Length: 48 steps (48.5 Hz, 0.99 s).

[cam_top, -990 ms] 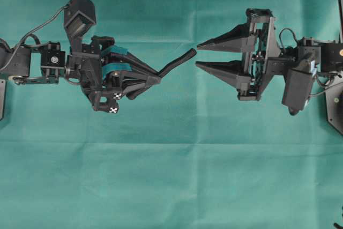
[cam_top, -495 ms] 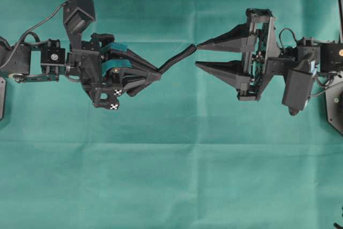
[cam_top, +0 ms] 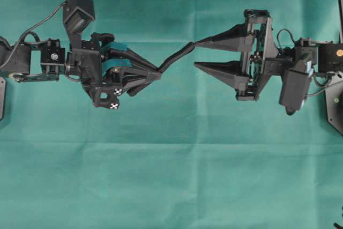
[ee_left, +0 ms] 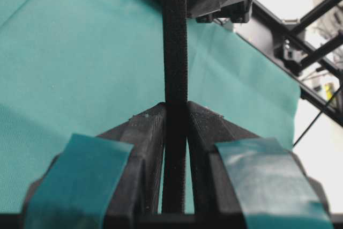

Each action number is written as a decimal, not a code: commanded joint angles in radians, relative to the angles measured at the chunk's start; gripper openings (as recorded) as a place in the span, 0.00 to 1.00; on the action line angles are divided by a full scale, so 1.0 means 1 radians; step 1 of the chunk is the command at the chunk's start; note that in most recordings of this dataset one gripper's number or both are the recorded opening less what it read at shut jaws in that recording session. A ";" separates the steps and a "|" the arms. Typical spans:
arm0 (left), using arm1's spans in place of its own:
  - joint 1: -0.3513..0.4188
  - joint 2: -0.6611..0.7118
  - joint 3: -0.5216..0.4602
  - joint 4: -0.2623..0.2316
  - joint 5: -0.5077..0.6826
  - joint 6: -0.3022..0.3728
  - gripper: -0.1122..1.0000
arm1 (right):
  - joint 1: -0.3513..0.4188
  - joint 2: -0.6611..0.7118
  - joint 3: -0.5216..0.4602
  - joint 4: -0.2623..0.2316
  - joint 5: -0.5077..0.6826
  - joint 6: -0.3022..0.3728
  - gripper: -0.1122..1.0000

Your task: Peel off the Velcro with your right arm.

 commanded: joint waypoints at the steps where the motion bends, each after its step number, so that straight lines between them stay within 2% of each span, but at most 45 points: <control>1: 0.006 -0.014 -0.009 0.000 -0.011 0.002 0.19 | 0.005 -0.002 -0.023 -0.002 -0.012 0.000 0.19; 29: 0.021 -0.014 -0.011 0.000 -0.029 0.003 0.19 | 0.008 0.011 -0.026 -0.008 -0.049 0.000 0.19; 41: 0.021 -0.014 -0.009 0.000 -0.041 0.003 0.19 | 0.008 0.046 -0.055 -0.046 -0.100 0.002 0.19; 48: 0.021 -0.014 -0.009 0.000 -0.041 0.002 0.19 | 0.008 0.071 -0.066 -0.049 -0.106 0.002 0.19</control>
